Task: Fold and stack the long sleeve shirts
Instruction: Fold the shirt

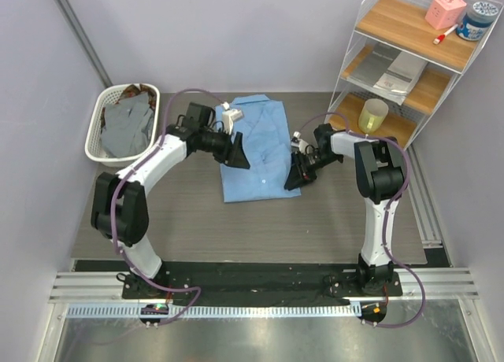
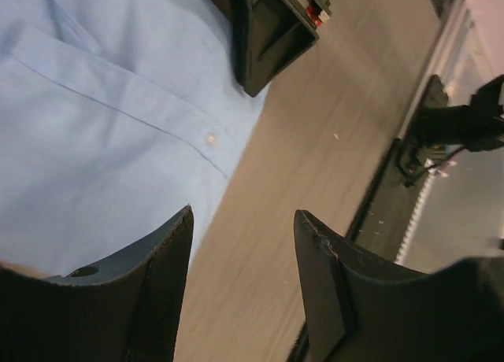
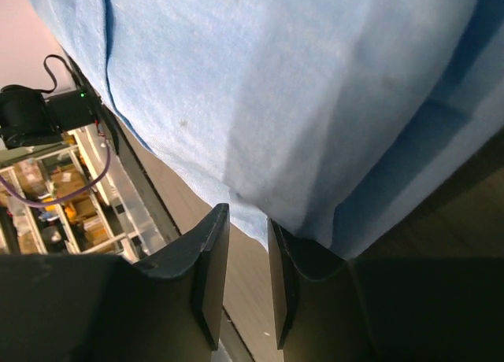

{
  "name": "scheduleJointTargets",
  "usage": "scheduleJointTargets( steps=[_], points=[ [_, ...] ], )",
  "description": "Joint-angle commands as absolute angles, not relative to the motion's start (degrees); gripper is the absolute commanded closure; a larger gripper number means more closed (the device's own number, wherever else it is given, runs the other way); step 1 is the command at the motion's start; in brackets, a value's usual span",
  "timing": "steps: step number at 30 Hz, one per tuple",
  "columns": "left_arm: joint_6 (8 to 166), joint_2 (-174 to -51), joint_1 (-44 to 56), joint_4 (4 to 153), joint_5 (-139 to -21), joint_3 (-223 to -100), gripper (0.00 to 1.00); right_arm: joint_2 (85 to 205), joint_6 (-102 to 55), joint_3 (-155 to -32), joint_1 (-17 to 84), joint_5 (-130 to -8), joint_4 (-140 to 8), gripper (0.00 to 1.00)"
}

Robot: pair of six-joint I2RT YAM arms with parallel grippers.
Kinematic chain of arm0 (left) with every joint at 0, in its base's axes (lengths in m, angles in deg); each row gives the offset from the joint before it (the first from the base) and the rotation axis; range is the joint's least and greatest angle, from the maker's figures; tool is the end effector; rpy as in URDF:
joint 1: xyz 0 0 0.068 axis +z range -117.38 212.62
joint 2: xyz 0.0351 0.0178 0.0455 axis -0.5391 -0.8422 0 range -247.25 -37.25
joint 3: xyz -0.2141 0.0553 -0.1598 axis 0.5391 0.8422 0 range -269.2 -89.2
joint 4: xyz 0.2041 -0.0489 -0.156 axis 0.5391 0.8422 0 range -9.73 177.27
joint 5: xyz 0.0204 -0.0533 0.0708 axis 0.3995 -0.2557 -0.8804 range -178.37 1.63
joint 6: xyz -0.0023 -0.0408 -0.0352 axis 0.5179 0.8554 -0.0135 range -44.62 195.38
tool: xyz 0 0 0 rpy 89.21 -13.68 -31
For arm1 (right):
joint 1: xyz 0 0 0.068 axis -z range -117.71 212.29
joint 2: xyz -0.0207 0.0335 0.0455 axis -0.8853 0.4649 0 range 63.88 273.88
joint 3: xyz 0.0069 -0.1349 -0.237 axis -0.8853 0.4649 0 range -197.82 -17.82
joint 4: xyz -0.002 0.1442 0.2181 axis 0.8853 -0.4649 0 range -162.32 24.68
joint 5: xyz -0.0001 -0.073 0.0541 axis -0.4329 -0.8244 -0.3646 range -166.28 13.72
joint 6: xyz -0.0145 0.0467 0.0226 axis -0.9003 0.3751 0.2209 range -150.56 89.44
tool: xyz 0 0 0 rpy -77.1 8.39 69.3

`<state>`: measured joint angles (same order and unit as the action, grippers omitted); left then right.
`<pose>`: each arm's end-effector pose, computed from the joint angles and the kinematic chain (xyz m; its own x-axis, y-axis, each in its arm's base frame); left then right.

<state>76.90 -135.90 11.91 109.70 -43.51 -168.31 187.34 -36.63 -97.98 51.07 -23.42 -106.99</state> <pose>0.3426 -0.1564 0.2742 -0.7236 0.2535 -0.6420 0.6648 0.5060 -0.5495 0.3804 0.1044 0.1144 -0.9519 -0.2540 -0.1713 -0.2884 0.5548 0.7804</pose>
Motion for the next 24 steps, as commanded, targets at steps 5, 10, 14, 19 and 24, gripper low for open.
scheduleJointTargets(
  steps=[5,10,14,19,24],
  points=[
    [91.4,-137.7,10.3,98.3,-32.5,-157.3,0.42,180.9,-30.7,-92.6,47.4,-21.4,-101.7,0.66],
    [96.0,-141.4,10.6,91.5,-35.6,-154.0,0.45,179.6,-30.7,-92.8,47.5,-22.5,-101.4,0.65],
    [98.9,-147.6,14.5,87.9,-38.0,-154.8,0.47,181.7,-30.7,-92.3,48.8,-23.7,-101.4,0.65],
    [97.3,-154.6,15.4,90.0,-36.3,-158.1,0.46,183.1,-31.4,-92.0,49.8,-25.6,-101.8,0.63],
    [94.5,-150.2,15.4,91.7,-31.9,-158.3,0.38,180.4,-32.4,-93.1,49.8,-24.1,-103.5,0.60]
  ],
)
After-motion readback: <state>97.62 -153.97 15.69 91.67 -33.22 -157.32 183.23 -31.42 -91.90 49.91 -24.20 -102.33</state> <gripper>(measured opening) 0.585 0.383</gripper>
